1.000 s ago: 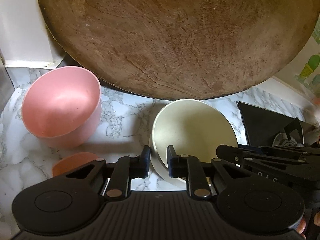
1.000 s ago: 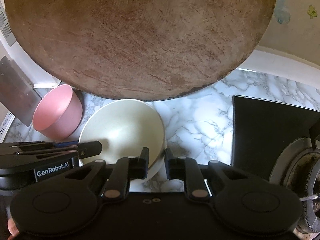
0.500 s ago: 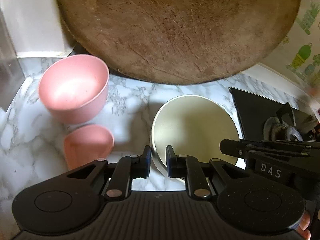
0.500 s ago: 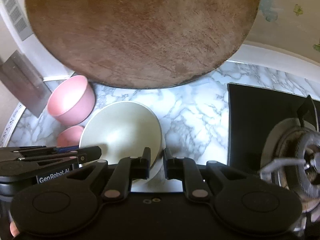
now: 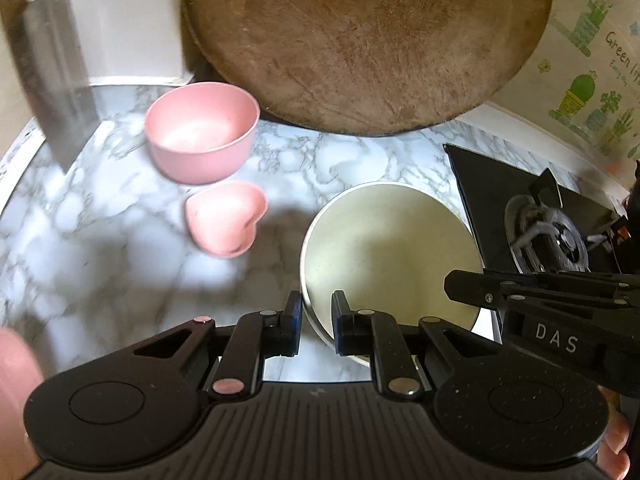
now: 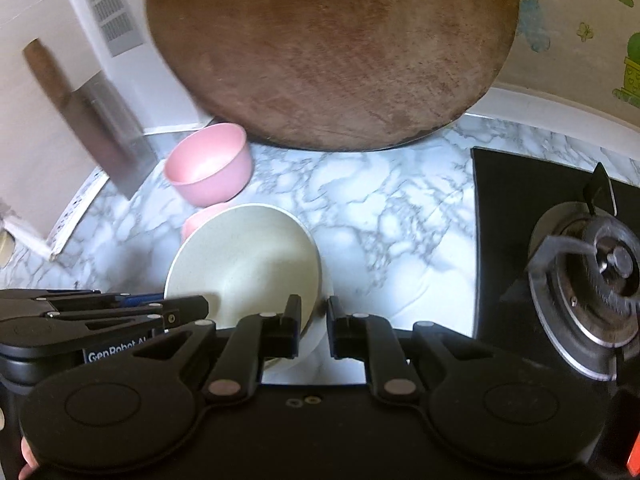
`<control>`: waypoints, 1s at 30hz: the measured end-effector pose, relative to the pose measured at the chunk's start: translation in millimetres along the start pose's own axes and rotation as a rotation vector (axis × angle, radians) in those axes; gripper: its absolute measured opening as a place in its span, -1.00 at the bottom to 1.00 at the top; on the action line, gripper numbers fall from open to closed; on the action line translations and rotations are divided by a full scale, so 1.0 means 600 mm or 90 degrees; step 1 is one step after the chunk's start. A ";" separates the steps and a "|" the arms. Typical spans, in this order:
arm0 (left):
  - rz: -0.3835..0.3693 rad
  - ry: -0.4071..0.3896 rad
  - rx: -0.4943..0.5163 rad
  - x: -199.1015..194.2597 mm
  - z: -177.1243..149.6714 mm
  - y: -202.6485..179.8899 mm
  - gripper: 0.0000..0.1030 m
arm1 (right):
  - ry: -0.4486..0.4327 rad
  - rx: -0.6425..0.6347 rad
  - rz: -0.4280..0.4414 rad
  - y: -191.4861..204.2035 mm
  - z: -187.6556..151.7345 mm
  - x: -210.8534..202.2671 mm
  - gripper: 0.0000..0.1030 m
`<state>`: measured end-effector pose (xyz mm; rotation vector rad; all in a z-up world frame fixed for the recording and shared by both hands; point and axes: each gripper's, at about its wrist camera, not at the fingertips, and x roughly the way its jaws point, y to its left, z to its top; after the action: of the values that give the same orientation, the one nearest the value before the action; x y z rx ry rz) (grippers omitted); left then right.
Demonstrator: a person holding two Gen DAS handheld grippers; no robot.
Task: Organize plates and bowls
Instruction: 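Lift the cream bowl with both tools and carry it toward the bear plate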
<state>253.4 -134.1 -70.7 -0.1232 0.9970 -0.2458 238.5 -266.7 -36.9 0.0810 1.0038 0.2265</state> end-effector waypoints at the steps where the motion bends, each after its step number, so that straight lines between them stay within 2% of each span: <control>1: 0.000 0.000 -0.001 -0.007 -0.007 0.003 -0.72 | 0.000 -0.001 0.000 0.006 -0.006 -0.004 -0.74; 19: 0.005 0.001 -0.003 -0.124 -0.120 0.068 -0.72 | 0.017 -0.004 0.023 0.104 -0.105 -0.053 -0.76; 30: 0.009 0.029 -0.016 -0.147 -0.176 0.113 -0.72 | 0.046 -0.018 0.023 0.148 -0.152 -0.044 -0.76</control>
<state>128.7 -44.8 -70.2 -0.1341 1.0455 -0.2243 134.7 -189.7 -48.8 0.0665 1.0714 0.2782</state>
